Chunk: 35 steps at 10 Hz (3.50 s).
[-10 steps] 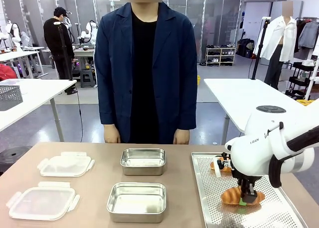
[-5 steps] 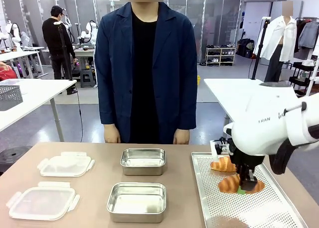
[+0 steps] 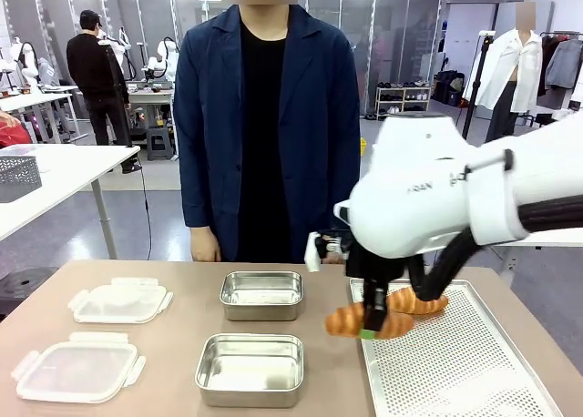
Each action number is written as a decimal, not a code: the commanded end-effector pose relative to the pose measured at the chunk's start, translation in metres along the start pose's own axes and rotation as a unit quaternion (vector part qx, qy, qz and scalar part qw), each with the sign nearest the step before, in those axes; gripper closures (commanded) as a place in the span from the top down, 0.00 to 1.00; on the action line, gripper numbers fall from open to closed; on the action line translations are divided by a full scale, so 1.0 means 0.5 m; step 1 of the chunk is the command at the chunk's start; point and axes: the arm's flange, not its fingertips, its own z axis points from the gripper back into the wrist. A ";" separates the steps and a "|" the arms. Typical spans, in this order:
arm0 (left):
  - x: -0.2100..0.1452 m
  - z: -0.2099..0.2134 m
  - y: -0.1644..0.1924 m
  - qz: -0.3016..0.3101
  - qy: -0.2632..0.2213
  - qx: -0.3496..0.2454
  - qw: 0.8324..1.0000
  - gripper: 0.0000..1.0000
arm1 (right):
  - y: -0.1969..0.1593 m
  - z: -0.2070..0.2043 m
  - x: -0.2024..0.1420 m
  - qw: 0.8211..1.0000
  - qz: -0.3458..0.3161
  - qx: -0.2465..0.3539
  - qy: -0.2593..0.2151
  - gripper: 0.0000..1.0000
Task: Place the bread into the airtight container.
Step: Pick up a Butter Roll and place it into an empty Airtight Container.
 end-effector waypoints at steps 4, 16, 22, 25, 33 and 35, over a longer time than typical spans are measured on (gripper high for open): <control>0.001 0.000 0.000 -0.006 0.001 -0.002 1.000 1.00 | 0.017 -0.053 0.216 1.000 -0.011 0.007 0.007 0.47; 0.001 0.000 0.000 -0.006 0.001 -0.002 1.000 1.00 | 0.022 -0.190 0.338 1.000 -0.009 0.021 0.016 1.00; 0.001 0.000 0.000 -0.006 0.001 -0.002 1.000 1.00 | 0.014 -0.188 0.334 0.999 0.002 0.029 0.016 1.00; 0.001 0.000 0.000 -0.006 0.001 -0.002 1.000 1.00 | 0.014 -0.188 0.334 0.999 0.002 0.029 0.016 1.00; 0.001 0.000 0.000 -0.006 0.001 -0.002 1.000 1.00 | 0.013 -0.188 0.334 0.999 0.002 0.029 0.015 1.00; 0.001 0.000 0.000 -0.006 0.001 -0.002 1.000 1.00 | 0.027 -0.046 0.286 1.000 -0.011 -0.010 0.020 1.00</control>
